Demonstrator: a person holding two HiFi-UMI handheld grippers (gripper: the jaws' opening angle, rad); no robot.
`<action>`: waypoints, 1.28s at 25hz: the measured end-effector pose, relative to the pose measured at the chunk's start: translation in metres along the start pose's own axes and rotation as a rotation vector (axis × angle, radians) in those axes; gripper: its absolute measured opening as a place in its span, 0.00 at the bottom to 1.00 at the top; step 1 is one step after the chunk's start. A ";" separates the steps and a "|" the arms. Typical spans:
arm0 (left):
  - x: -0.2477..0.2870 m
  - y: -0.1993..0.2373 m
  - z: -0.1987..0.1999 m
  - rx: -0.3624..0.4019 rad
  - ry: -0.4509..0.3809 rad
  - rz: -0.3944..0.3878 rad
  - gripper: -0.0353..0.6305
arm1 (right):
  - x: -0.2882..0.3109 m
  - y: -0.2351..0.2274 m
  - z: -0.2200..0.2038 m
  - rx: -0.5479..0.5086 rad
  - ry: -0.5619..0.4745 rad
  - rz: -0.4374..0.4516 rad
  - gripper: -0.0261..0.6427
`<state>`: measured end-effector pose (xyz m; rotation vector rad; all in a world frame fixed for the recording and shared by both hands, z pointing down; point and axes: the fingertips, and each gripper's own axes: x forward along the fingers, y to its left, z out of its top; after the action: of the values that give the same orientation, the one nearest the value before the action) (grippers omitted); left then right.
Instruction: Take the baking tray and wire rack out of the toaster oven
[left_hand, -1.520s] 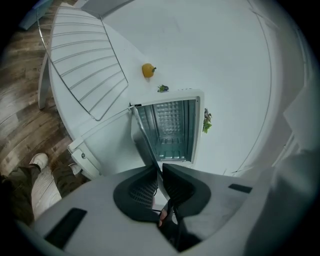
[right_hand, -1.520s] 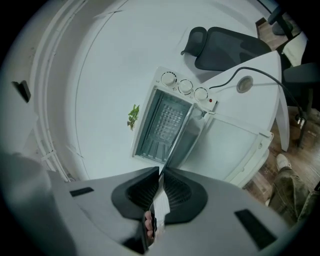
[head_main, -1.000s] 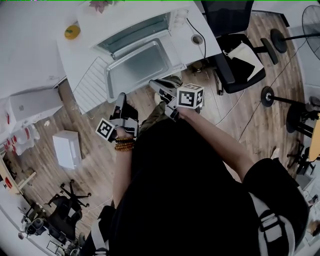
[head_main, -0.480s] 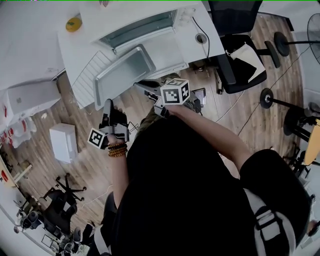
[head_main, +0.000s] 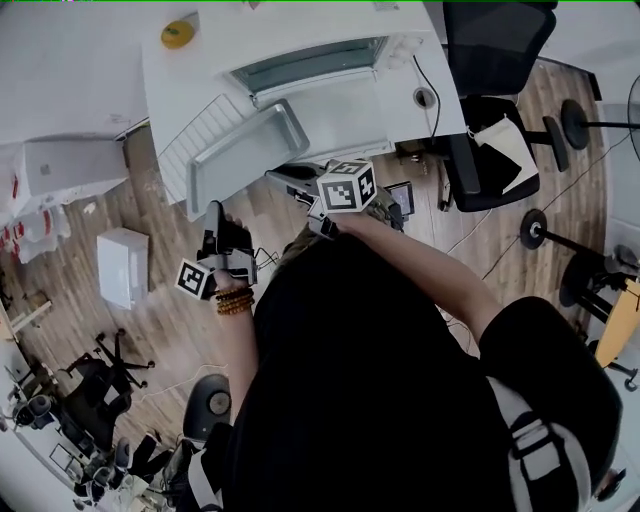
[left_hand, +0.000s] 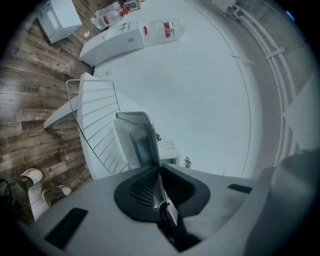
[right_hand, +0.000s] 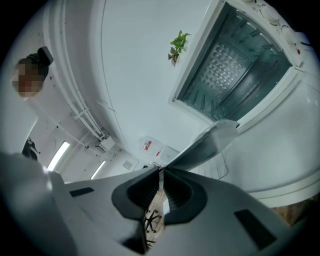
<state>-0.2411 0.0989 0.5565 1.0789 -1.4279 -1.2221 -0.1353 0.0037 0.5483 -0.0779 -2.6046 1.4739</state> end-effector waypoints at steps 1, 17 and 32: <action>-0.002 -0.001 0.003 -0.005 -0.015 -0.002 0.12 | 0.004 0.002 -0.001 -0.005 0.013 0.006 0.11; -0.020 -0.002 0.046 0.024 -0.149 -0.037 0.12 | 0.063 0.005 0.001 -0.040 0.163 0.078 0.11; 0.001 -0.006 0.097 0.060 -0.179 -0.041 0.12 | 0.125 -0.001 0.030 -0.113 0.221 0.105 0.11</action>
<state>-0.3368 0.1132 0.5439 1.0659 -1.5939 -1.3399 -0.2637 -0.0074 0.5470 -0.3738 -2.5340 1.2666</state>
